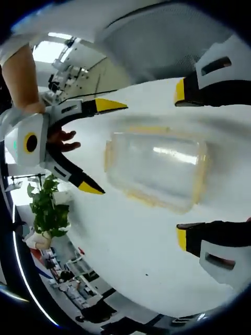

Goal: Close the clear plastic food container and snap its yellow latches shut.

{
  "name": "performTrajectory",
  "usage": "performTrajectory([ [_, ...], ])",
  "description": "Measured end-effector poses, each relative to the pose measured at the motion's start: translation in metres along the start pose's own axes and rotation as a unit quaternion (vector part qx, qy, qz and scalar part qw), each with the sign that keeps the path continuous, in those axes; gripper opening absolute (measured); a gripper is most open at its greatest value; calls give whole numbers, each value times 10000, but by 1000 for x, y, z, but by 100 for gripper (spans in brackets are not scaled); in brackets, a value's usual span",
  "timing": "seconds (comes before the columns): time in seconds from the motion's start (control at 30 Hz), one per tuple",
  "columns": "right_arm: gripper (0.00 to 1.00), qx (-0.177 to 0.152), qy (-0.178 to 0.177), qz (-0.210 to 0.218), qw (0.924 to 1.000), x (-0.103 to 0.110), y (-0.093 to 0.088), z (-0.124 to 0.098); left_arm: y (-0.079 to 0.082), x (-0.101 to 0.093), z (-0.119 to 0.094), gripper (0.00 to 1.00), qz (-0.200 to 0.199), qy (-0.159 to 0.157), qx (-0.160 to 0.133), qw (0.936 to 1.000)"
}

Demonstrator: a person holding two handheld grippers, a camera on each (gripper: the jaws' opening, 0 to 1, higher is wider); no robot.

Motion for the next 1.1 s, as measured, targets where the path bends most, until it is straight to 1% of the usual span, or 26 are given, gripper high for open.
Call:
performTrajectory([
  [0.07,93,45,-13,-92,9999,0,-1,1,-5,2,2,92,235,-5,399,9989],
  [0.1,92,33,-21,-151,9999,-1,-1,1,-5,2,3,91,319,-12,460,9984],
  [0.3,90,244,-68,-306,9992,-7,-3,5,-5,5,10,87,304,-12,478,9984],
  [0.33,90,293,-58,-337,9990,-8,-4,6,-4,5,11,86,350,-9,527,9980],
  [0.4,89,317,-32,-371,9988,-8,-4,8,-4,6,12,86,404,-7,530,9978],
  [0.47,88,373,12,-435,9984,-8,-5,10,-5,10,14,85,384,19,608,9974],
  [0.53,88,424,56,-476,9980,-7,-5,12,-6,10,14,85,441,12,607,9972],
  [0.57,87,480,68,-570,9972,-8,-5,13,-6,11,15,85,442,-4,616,9971],
  [0.63,87,502,104,-620,9968,-7,-5,16,-5,11,16,84,448,-42,610,9971],
  [0.7,87,514,84,-710,9961,-7,-3,18,-4,12,17,83,536,-48,634,9965],
  [0.83,85,628,109,-794,9948,-8,-4,23,-2,13,22,81,550,-75,625,9965],
  [0.9,81,685,99,-896,9936,-8,-5,24,-2,13,24,80,606,-79,678,9958],
  [0.97,79,698,135,-896,9934,-6,-5,25,-1,13,26,79,657,-126,714,9952],
  [1.1,78,700,134,-931,9931,-6,-6,26,2,15,28,77,681,-135,781,9945],
])
Point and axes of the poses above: the point that each gripper's makers call its tool centre point, and the gripper's own axes: z roughly forward along the fingers, x roughly to its left, y roughly out of its top, the point moved 9 cm from there along -z, roughly backward along the fingers, and after that the axes turned 10 degrees about -y, right-handed, at the moved point
